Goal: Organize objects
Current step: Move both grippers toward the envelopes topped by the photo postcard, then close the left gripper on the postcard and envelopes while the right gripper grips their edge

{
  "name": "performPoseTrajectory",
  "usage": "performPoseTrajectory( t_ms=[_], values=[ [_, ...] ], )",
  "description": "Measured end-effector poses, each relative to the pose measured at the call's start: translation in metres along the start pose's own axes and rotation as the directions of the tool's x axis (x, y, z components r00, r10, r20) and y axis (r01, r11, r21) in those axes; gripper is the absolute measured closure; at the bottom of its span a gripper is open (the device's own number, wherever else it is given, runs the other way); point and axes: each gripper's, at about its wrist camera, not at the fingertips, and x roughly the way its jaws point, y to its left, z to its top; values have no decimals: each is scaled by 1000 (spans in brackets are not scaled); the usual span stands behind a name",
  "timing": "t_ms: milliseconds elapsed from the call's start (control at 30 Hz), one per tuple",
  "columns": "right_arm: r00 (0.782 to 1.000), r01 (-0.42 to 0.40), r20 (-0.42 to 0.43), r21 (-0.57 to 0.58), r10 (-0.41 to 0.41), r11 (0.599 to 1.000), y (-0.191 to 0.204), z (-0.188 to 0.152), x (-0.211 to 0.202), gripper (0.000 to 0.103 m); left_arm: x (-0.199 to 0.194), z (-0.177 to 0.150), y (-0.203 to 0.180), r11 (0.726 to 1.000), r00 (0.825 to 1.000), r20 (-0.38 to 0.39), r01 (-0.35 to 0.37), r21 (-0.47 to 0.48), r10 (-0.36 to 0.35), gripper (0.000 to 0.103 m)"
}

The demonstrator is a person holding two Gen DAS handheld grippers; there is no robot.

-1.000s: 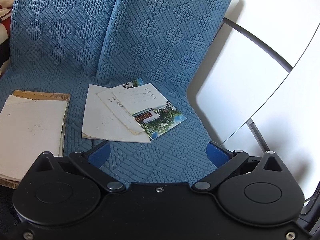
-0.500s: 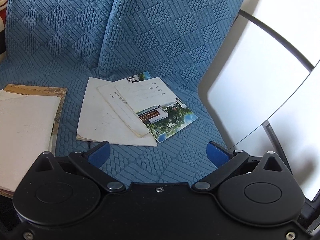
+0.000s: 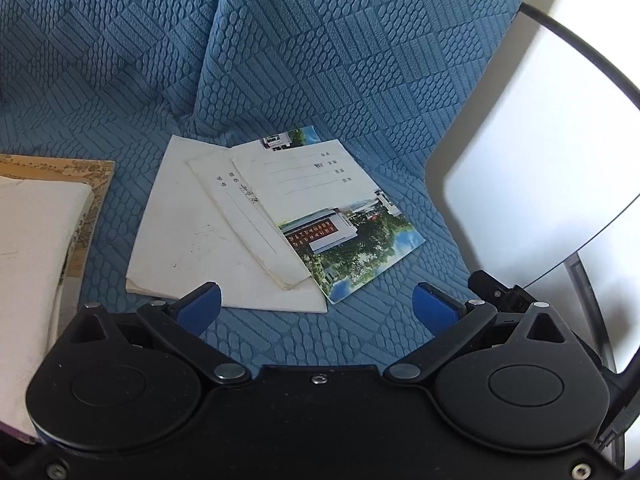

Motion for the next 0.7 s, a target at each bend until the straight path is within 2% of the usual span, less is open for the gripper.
performPoseTrajectory(
  t_ms=[267,367,533,667,700],
  values=[
    [999,-7,-45,-37,5,999,-4,5,40,29,35,8,-5,1000,1000,-26,17,-9,-17,10],
    [998,-21,-51,-29,19,999,-6,9,50,33,46,10,-5,1000,999,-30,21,-18,-21,17],
    [996,-78,-58,-49,75,996,3,15,68,34,64,11,-1,999,999,-47,25,-48,-28,36],
    [994,-92,-61,-70,88,993,10,20,84,34,75,13,3,996,998,-50,33,-78,-37,42],
    [994,-93,-64,-72,89,993,11,21,89,34,77,13,4,996,998,-50,33,-81,-37,47]
  ],
)
